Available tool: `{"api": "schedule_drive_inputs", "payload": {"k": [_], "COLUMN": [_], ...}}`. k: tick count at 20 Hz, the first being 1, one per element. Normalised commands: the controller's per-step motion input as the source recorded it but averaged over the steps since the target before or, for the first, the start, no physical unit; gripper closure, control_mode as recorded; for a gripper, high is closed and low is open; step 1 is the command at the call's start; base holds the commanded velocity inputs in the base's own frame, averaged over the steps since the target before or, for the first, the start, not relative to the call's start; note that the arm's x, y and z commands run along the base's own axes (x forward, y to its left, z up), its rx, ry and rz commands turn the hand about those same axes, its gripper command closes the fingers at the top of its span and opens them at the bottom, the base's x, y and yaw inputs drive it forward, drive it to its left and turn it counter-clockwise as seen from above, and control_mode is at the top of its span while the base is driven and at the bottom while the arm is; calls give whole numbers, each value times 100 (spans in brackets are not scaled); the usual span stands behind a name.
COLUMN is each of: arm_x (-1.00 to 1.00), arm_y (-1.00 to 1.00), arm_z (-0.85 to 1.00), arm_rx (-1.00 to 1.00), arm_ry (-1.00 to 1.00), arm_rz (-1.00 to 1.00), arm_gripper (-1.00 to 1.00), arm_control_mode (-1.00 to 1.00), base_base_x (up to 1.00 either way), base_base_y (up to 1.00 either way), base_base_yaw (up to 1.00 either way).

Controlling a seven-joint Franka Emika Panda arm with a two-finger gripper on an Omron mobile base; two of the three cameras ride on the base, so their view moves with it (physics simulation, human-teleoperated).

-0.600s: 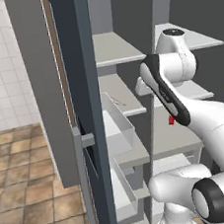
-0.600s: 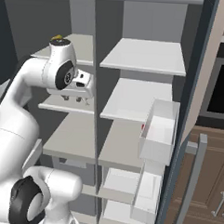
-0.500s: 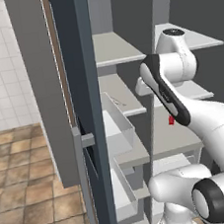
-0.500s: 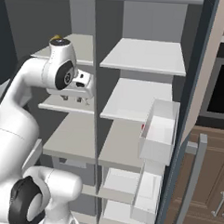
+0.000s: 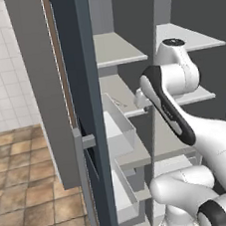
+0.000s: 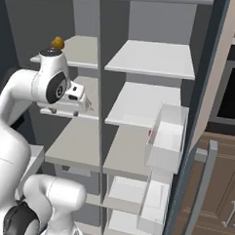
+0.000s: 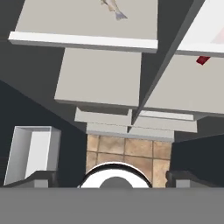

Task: Pick up the frozen fish from the freezer, place it on any shelf in the fridge, and close the fridge and freezer doors when done.

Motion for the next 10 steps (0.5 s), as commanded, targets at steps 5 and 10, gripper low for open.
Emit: {"api": "schedule_drive_inputs", "payload": {"k": [5, 10], "arm_x": [-12, 0], "arm_y": [16, 6], "arm_z": [-30, -13], "arm_rx": [3, 2], "arm_ry": [-23, -16], "arm_rz": [-1, -2], "arm_gripper": [-100, -100], "arm_control_mode": [-100, -100], "base_base_x": [0, 0], "base_base_y": [0, 0], "base_base_yaw": [0, 0]}}
